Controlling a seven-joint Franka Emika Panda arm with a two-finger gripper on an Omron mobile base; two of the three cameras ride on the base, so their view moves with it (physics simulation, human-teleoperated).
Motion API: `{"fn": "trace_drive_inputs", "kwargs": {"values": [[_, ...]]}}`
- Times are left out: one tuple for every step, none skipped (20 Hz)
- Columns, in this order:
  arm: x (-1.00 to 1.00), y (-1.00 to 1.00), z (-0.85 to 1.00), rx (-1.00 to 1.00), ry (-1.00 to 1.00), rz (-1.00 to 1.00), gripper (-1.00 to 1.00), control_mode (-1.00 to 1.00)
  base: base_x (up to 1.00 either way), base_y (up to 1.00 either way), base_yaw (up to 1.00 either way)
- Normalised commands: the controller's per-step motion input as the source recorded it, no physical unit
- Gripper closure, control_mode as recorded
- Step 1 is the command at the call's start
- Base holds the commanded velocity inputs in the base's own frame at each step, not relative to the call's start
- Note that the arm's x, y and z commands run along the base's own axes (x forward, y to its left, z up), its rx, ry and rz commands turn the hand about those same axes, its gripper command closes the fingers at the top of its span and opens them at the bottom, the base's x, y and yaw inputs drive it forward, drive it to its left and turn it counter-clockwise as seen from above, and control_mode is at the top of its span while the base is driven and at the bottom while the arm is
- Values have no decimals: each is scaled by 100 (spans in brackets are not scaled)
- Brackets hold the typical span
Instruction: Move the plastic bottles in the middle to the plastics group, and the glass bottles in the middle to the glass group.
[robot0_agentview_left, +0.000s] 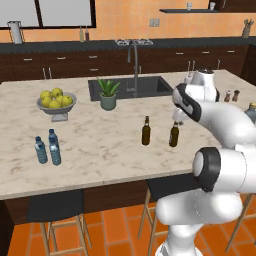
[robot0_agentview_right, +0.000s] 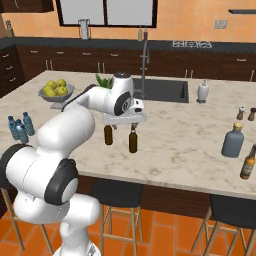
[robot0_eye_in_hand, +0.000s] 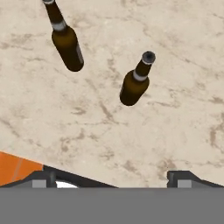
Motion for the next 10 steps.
{"fn": "trace_drive_inputs", "kwargs": {"values": [[41,0,-23,0,-13,0,-100,-100,0,0,0],[35,0,-21,0,-10,0,-100,-100,0,0,0],[31,0,-18,0,-10,0,-100,-100,0,0,0],[34,0,-13,0,-11,0,-100,-100,0,0,0],[26,0,-1,0,-9,0,-100,-100,0,0,0],[15,0,0,0,-9,0,-100,-100,0,0,0],[8,0,0,0,-7,0,-100,-100,0,0,0],[0,0,0,0,-4,0,-100,-100,0,0,0],[0,0,0,0,0,0,-100,-100,0,0,0],[0,0,0,0,0,0,-100,-100,0,0,0]]}}
